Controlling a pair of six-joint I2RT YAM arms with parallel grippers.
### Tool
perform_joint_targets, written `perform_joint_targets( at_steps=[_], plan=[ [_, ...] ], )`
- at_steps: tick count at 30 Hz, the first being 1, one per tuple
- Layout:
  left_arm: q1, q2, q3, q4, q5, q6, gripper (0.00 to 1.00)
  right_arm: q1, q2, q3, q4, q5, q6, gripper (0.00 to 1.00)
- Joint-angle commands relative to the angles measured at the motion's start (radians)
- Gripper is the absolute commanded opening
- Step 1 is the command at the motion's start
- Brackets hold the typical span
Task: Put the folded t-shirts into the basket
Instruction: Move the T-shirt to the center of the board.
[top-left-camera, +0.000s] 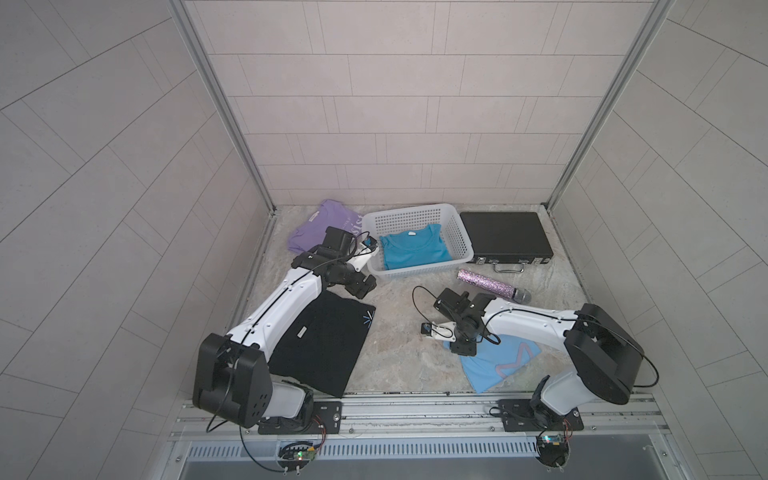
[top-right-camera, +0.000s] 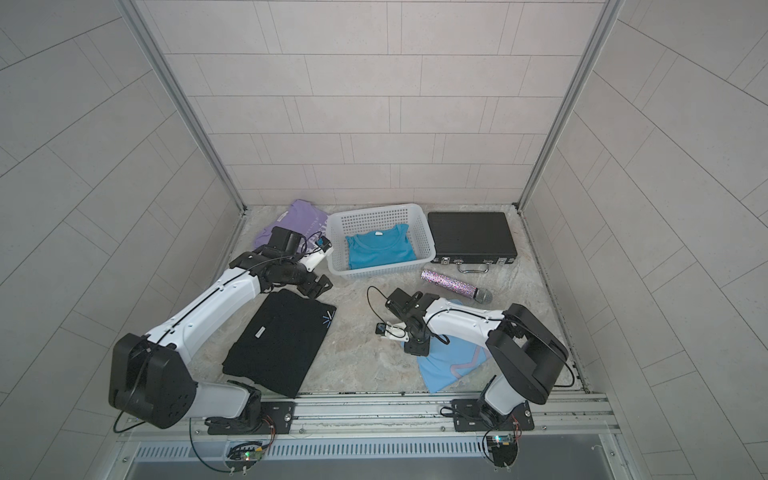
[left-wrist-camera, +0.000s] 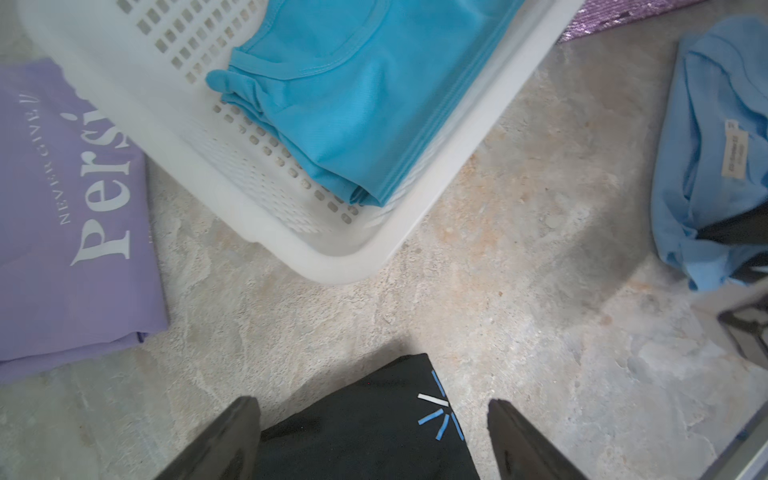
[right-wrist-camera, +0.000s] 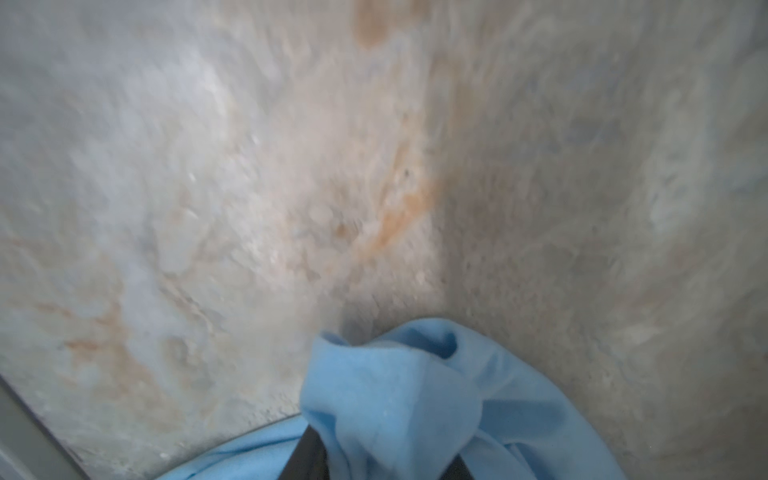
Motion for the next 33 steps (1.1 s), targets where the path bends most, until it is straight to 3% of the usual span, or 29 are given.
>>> perform_joint_targets(
  at_steps=[1, 7, 14, 16, 23, 28, 33],
  plan=[
    [0.075, -0.027, -0.001, 0.011, -0.025, -0.046, 0.87, 0.045, 0.043, 0.065, 0.03, -0.125, 0.102, 0.32],
    [0.223, -0.02, 0.025, -0.009, 0.026, -0.084, 0.87, 0.068, 0.14, 0.225, 0.134, -0.27, 0.23, 0.32],
    [0.245, -0.022, 0.021, -0.028, 0.065, -0.056, 0.91, 0.071, 0.25, 0.357, 0.293, -0.19, 0.46, 0.37],
    [0.245, -0.022, 0.018, -0.047, 0.111, -0.034, 0.95, 0.066, 0.249, 0.376, 0.281, -0.166, 0.47, 0.47],
    [0.243, -0.091, -0.073, -0.062, 0.291, 0.042, 1.0, 0.014, 0.086, 0.358, 0.149, -0.316, 0.367, 0.77],
    [0.21, -0.157, -0.181, -0.07, 0.5, 0.13, 0.94, -0.134, -0.098, 0.216, 0.127, -0.373, 0.28, 0.78],
    [0.039, -0.149, -0.253, -0.032, 0.452, 0.162, 0.93, -0.363, -0.22, 0.078, 0.118, -0.382, 0.207, 0.78]
  ],
)
